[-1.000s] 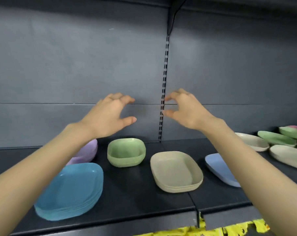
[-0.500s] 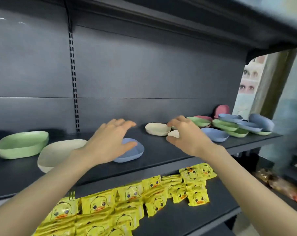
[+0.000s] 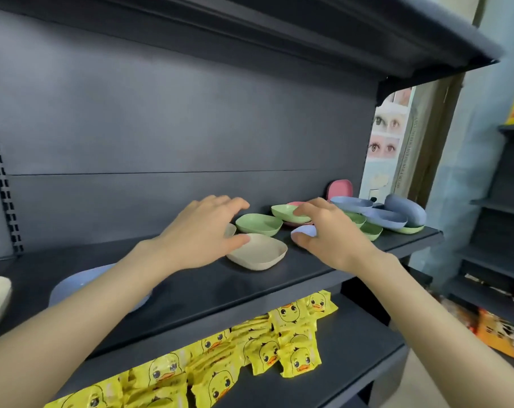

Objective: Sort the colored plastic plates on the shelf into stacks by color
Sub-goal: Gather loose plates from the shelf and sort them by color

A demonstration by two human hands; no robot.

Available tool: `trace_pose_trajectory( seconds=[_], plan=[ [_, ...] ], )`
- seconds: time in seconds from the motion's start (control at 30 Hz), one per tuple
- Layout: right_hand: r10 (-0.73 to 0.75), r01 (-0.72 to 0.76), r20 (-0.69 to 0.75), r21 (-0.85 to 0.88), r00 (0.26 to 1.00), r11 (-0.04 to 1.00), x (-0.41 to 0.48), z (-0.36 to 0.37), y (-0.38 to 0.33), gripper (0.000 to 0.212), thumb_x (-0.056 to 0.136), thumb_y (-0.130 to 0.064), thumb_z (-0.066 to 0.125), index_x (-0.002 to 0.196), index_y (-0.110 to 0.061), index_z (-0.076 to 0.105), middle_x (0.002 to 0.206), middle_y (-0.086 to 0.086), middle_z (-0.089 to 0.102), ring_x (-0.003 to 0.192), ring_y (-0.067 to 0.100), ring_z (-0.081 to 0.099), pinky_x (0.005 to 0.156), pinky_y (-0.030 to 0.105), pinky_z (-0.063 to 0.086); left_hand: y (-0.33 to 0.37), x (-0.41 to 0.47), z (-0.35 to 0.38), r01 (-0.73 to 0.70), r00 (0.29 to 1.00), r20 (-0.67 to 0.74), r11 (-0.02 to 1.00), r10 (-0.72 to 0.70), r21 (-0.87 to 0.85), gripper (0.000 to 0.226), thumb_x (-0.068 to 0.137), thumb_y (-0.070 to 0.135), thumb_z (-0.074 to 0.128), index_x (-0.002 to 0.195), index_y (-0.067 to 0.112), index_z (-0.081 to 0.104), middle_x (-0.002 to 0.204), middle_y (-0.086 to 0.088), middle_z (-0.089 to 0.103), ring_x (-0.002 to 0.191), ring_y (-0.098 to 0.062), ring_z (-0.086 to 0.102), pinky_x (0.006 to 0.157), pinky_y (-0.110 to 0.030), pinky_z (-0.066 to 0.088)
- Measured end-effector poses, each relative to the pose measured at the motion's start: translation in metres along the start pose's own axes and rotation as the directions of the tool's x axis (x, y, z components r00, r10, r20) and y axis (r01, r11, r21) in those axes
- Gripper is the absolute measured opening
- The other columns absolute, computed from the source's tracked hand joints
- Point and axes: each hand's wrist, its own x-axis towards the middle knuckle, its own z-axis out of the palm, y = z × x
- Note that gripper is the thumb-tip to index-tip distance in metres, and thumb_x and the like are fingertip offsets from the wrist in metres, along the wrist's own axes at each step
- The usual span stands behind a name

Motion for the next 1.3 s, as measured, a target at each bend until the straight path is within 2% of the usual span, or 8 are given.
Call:
trace_pose_trajectory(
  seconds=[0.37, 0.5, 0.73, 0.9, 1.0, 1.1, 1.17, 1.3],
  plan=[
    [-0.002, 0.004, 0.061, -0.029, 0.998, 1.0, 0.139, 0.048, 0.122, 0.043, 0.089, -0.028, 0.059, 0.129, -0.015, 0.049, 0.125, 0.004, 0.05, 0.113, 0.027, 0.047, 0.091, 0.037, 0.042, -0.036, 0.15, 0.094, 0.005, 0.999, 0.038, 0.999, -0.007, 0.046, 0.055, 0.089, 0.046, 0.052, 0.138, 0.027, 0.036, 0.127, 0.006, 0.052, 0.12, -0.015, 0.044, 0.095, -0.031, 0.034],
    [-0.022, 0.024, 0.145, -0.012, 0.989, 1.0, 0.183, 0.079, 0.154, 0.043, 0.088, -0.03, 0.061, 0.128, -0.017, 0.05, 0.124, 0.004, 0.049, 0.116, 0.027, 0.046, 0.094, 0.041, 0.042, -0.05, 0.193, 0.128, 0.037, 0.994, 0.1, 0.995, -0.047, 0.097, 0.056, 0.089, 0.046, 0.052, 0.139, 0.026, 0.035, 0.128, 0.004, 0.052, 0.121, -0.018, 0.044, 0.096, -0.034, 0.036],
    [-0.093, 0.087, 0.288, 0.033, 0.953, 0.996, 0.26, 0.129, 0.208, 0.05, 0.085, -0.028, 0.065, 0.131, -0.016, 0.048, 0.125, 0.007, 0.048, 0.118, 0.027, 0.046, 0.094, 0.033, 0.039, -0.085, 0.242, 0.188, 0.159, 0.951, 0.235, 0.971, -0.199, 0.181, 0.062, 0.087, 0.051, 0.052, 0.14, 0.026, 0.032, 0.129, 0.003, 0.05, 0.12, -0.019, 0.046, 0.096, -0.034, 0.038],
    [-0.196, 0.19, 0.41, 0.056, 0.891, 0.98, 0.314, 0.161, 0.24, 0.056, 0.083, -0.031, 0.068, 0.132, -0.015, 0.047, 0.123, 0.007, 0.047, 0.116, 0.025, 0.047, 0.094, 0.031, 0.04, -0.107, 0.266, 0.224, 0.316, 0.86, 0.355, 0.929, -0.367, 0.195, 0.071, 0.082, 0.056, 0.057, 0.14, 0.024, 0.032, 0.133, 0.001, 0.047, 0.122, -0.02, 0.046, 0.098, -0.032, 0.039],
    [-0.262, 0.258, 0.473, 0.075, 0.841, 0.963, 0.34, 0.178, 0.25, 0.064, 0.077, -0.036, 0.073, 0.131, -0.016, 0.046, 0.125, 0.006, 0.048, 0.116, 0.024, 0.049, 0.095, 0.034, 0.043, -0.116, 0.277, 0.237, 0.402, 0.78, 0.42, 0.886, -0.464, 0.231, 0.083, 0.075, 0.063, 0.061, 0.14, 0.021, 0.03, 0.133, -0.001, 0.047, 0.122, -0.021, 0.046, 0.099, -0.032, 0.039],
    [-0.336, 0.32, 0.528, 0.124, 0.78, 0.939, 0.358, 0.192, 0.254, 0.075, 0.071, -0.04, 0.078, 0.133, -0.016, 0.045, 0.128, 0.006, 0.049, 0.118, 0.023, 0.048, 0.098, 0.033, 0.043, -0.124, 0.282, 0.245, 0.472, 0.688, 0.489, 0.842, -0.537, 0.261, 0.094, 0.066, 0.069, 0.065, 0.137, 0.018, 0.033, 0.126, -0.001, 0.049, 0.116, -0.021, 0.049, 0.096, -0.033, 0.041],
    [-0.371, 0.361, 0.571, 0.136, 0.733, 0.923, 0.367, 0.197, 0.255, 0.083, 0.068, -0.042, 0.08, 0.136, -0.017, 0.041, 0.131, 0.003, 0.049, 0.12, 0.021, 0.046, 0.095, 0.028, 0.041, -0.127, 0.283, 0.248, 0.512, 0.627, 0.536, 0.817, -0.566, 0.265, 0.091, 0.061, 0.07, 0.068, 0.13, 0.017, 0.04, 0.118, 0.0, 0.05, 0.108, -0.019, 0.05, 0.092, -0.033, 0.044],
    [-0.388, 0.387, 0.628, 0.147, 0.675, 0.91, 0.378, 0.203, 0.256, 0.091, 0.062, -0.046, 0.081, 0.138, -0.023, 0.036, 0.133, -0.002, 0.047, 0.116, 0.017, 0.046, 0.089, 0.027, 0.041, -0.128, 0.286, 0.254, 0.534, 0.599, 0.52, 0.787, -0.61, 0.308, 0.085, 0.058, 0.065, 0.074, 0.12, 0.016, 0.043, 0.113, 0.0, 0.05, 0.102, -0.018, 0.051, 0.084, -0.03, 0.045]
  ],
)
